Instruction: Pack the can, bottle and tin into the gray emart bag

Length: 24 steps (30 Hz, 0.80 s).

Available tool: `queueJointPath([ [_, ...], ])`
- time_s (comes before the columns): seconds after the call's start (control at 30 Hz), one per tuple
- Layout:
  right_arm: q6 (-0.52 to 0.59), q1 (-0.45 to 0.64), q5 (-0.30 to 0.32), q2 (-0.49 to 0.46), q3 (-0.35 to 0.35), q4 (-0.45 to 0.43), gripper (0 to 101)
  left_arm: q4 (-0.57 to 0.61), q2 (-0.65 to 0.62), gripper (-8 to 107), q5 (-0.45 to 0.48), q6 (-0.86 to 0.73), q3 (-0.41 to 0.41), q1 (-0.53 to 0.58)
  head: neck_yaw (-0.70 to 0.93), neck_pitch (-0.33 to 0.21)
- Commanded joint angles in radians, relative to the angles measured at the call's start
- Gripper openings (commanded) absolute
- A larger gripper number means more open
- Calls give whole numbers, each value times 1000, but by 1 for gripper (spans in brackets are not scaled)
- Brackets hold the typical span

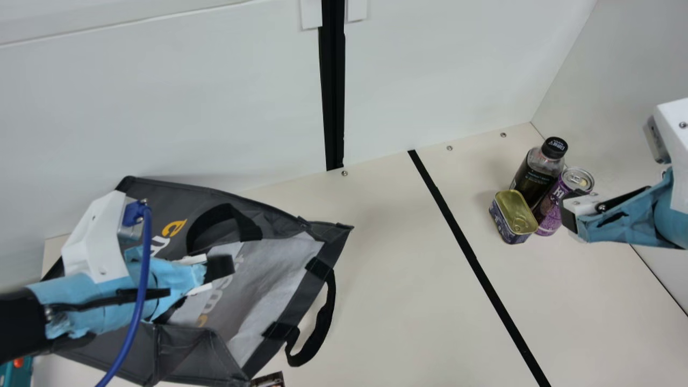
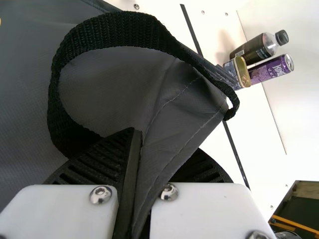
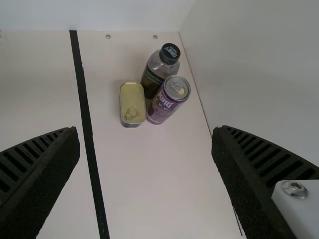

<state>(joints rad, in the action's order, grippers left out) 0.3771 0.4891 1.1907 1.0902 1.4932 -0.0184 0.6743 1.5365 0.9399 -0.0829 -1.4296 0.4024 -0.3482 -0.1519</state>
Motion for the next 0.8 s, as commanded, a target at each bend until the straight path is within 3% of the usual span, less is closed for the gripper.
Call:
queueJointPath([
  [0.0, 7, 11, -5, 7, -3, -3, 91, 0, 0, 10, 0, 0, 0, 0, -1, -23],
  [0.77, 120, 167, -60, 165, 18, 67, 91, 0, 0, 10, 0, 0, 0, 0, -1, -23],
])
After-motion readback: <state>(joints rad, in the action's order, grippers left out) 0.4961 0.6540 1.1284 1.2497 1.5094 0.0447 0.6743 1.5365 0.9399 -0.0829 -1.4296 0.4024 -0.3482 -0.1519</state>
